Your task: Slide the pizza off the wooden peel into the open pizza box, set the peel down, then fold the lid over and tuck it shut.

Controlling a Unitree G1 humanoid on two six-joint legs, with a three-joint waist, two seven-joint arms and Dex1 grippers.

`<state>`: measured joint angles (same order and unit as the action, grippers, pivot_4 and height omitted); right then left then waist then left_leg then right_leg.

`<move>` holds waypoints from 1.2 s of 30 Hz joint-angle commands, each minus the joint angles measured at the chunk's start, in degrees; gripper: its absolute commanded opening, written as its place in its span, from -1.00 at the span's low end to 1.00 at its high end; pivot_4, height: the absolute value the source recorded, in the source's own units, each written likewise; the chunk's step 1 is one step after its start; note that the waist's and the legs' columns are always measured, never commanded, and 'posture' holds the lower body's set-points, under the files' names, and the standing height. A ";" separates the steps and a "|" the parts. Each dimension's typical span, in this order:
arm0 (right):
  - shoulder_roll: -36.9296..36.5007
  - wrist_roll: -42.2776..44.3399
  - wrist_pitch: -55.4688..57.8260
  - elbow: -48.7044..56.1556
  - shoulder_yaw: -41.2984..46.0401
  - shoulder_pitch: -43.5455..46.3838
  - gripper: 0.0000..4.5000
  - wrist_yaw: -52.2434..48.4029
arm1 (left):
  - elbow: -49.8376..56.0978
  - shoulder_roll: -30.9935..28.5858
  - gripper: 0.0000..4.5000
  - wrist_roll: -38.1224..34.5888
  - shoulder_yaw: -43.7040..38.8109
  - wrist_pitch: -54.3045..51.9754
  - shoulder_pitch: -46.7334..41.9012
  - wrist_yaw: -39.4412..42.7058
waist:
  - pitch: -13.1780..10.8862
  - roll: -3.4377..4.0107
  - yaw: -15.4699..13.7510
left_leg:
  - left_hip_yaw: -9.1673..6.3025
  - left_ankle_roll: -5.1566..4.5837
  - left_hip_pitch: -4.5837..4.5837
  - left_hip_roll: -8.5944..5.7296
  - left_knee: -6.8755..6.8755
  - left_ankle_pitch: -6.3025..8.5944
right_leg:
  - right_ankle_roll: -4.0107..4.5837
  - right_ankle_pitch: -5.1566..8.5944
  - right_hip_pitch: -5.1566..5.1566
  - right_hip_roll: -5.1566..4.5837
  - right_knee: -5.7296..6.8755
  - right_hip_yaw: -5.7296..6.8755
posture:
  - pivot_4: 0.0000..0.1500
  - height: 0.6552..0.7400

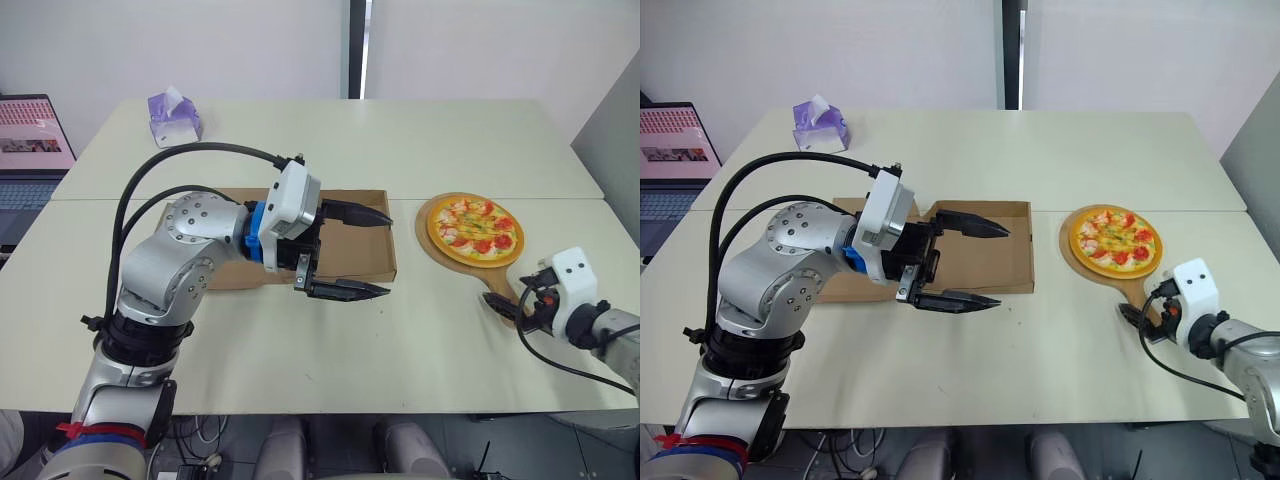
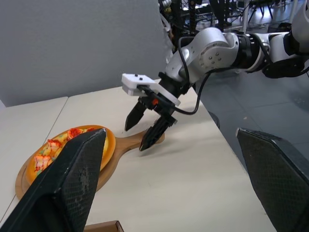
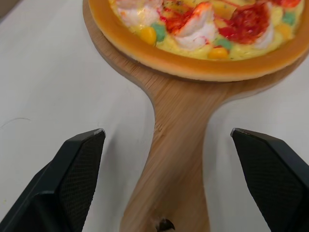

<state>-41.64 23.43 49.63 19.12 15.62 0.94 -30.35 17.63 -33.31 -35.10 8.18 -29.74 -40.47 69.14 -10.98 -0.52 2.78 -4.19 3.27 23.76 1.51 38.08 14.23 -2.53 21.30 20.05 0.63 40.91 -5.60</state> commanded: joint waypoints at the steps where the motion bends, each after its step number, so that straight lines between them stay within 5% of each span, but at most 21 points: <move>1: 0.36 -2.24 -3.68 -3.05 -1.52 2.52 1.00 0.35 | 0.70 0.35 1.00 0.41 -0.30 0.67 -0.87 -0.86 | 0.00 0.00 0.02 | 0.00 0.00 0.00 0.00 0.00 0.00 | 0.00 0.00 0.00 0.00 0.00 0.00 | 1.00 1.00; 7: 1.90 -2.51 -4.39 -4.78 -2.90 3.72 1.00 0.42 | 0.82 -0.03 1.00 0.89 -0.54 0.71 -0.53 -1.46 | 0.00 -0.01 0.08 | -0.02 0.00 0.00 0.01 0.00 0.00 | 0.00 0.00 -0.01 0.00 0.00 0.02 | 1.00 1.00; 18: 4.79 -3.58 -5.91 -6.01 -2.05 2.65 -0.30 2.50 | -0.28 -0.35 1.00 2.01 -1.05 1.30 -0.68 -1.22 | 0.03 -0.04 0.37 | -0.03 0.00 -0.03 0.02 0.00 0.00 | 0.00 0.00 -0.02 0.06 0.01 0.01 | 1.00 1.00; 27: 6.43 -2.28 -7.96 -4.62 3.17 5.54 -0.29 3.98 | -1.48 -1.24 1.00 2.18 -2.67 0.80 0.00 -2.54 | 0.09 -0.20 0.23 | -0.08 0.00 -0.03 0.02 -0.01 0.00 | 0.03 -0.02 -0.05 0.07 -0.02 0.04 | 1.00 1.00; 36: -3.84 -1.60 -8.42 -9.96 0.46 19.17 -0.29 -5.88 | -4.14 -4.95 1.00 0.40 -10.29 -0.60 1.74 -5.37 | -0.11 0.08 0.61 | 0.06 0.00 0.06 0.02 -0.10 0.00 | 0.04 -0.02 0.17 0.06 -0.02 -0.07 | 1.00 1.00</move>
<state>-43.91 20.53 44.50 7.27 14.82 17.05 -33.62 13.17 -37.49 -33.87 0.67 -30.78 -38.53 64.37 -11.09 -0.43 3.39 -4.13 3.26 23.81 1.54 37.95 14.23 -2.49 21.28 20.24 0.69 40.87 -5.68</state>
